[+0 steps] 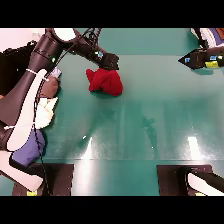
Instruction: Fold the shirts.
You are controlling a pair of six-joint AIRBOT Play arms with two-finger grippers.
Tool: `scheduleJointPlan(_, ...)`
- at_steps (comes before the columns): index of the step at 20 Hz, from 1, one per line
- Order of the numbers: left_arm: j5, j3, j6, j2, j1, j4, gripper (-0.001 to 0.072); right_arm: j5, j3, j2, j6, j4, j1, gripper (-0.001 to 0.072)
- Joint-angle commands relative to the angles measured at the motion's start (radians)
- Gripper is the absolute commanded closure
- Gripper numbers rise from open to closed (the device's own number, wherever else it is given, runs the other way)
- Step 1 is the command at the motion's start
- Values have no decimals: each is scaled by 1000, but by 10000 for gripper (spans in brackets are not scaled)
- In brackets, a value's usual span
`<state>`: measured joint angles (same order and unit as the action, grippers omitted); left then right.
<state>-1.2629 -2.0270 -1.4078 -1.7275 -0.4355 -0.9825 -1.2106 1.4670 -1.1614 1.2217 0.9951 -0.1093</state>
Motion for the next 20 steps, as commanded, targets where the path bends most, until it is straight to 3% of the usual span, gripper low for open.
scheduleJointPlan(1,1,0,-2,1,0,14,684,0,1,0,0,-1,-1,696)
scheduleJointPlan(2,-3,0,11,1,0,-22,681,-1,1,0,0,-1,-1,696)
scheduleJointPlan(3,-12,0,10,1,6,-97,505,-1,1,0,0,-1,-1,696)
scheduleJointPlan(4,-27,0,-13,1,14,-184,179,-2,1,-1,0,-1,-1,696)
scheduleJointPlan(5,-32,0,-82,1,24,-304,18,-5,1,-1,0,-1,-1,696)
scheduleJointPlan(7,-28,10,-161,-1,51,-471,22,-5,1,-1,0,-1,-1,696)
scheduleJointPlan(14,102,180,-190,-90,124,-472,23,-5,1,-1,1,-1,-1,696)
scheduleJointPlan(15,102,180,-190,-109,124,-467,62,-5,1,-1,1,-1,-1,696)
scheduleJointPlan(17,118,180,-189,-131,124,-420,237,-5,1,-1,1,-1,-2,696)
scheduleJointPlan(20,156,180,-177,-140,124,-339,234,-5,1,-1,1,-1,-9,696)
